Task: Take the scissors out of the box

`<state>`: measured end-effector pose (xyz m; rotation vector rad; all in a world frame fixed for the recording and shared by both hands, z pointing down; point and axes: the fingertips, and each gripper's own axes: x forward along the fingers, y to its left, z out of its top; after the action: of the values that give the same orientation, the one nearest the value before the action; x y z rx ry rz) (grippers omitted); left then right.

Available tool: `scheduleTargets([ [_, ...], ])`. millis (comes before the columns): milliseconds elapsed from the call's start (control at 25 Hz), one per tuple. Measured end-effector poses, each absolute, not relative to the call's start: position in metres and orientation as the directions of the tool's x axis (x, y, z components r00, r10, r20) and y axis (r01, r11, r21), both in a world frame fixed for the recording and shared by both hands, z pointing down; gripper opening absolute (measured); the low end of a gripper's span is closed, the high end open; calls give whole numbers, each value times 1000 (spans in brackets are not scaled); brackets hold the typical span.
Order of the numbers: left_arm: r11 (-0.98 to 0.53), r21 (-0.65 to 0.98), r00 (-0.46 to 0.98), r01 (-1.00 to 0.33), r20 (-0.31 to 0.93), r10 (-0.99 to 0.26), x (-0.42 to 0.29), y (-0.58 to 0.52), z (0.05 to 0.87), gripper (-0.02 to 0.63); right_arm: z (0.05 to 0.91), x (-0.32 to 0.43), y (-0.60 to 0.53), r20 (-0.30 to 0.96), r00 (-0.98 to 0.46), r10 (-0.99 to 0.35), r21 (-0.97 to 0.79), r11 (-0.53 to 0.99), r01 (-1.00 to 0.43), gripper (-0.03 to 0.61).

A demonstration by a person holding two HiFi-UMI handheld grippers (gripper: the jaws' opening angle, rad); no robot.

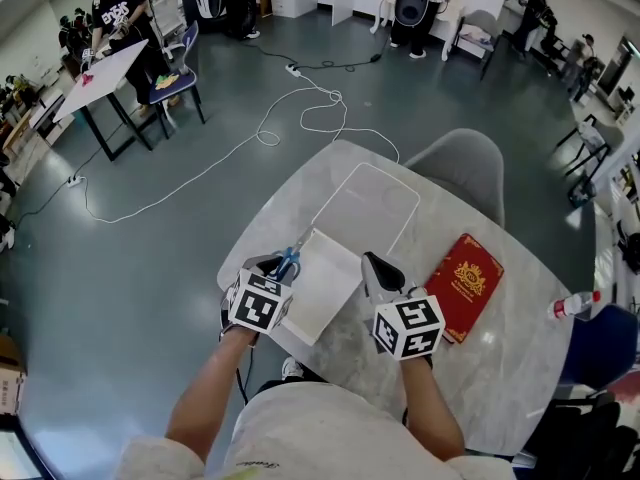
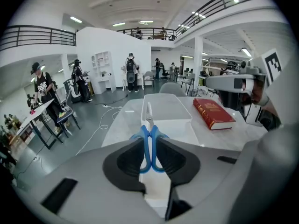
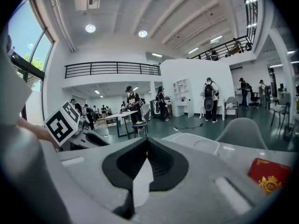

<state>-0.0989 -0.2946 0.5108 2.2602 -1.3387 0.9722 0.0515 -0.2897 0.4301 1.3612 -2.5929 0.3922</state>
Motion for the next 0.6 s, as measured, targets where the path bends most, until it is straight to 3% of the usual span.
scheduleTargets([
  [600,-468,-22,407,-884,456,-791,-85,-319,418,81,402,62,-291,239,-537,-809,-101,530,-842,5],
])
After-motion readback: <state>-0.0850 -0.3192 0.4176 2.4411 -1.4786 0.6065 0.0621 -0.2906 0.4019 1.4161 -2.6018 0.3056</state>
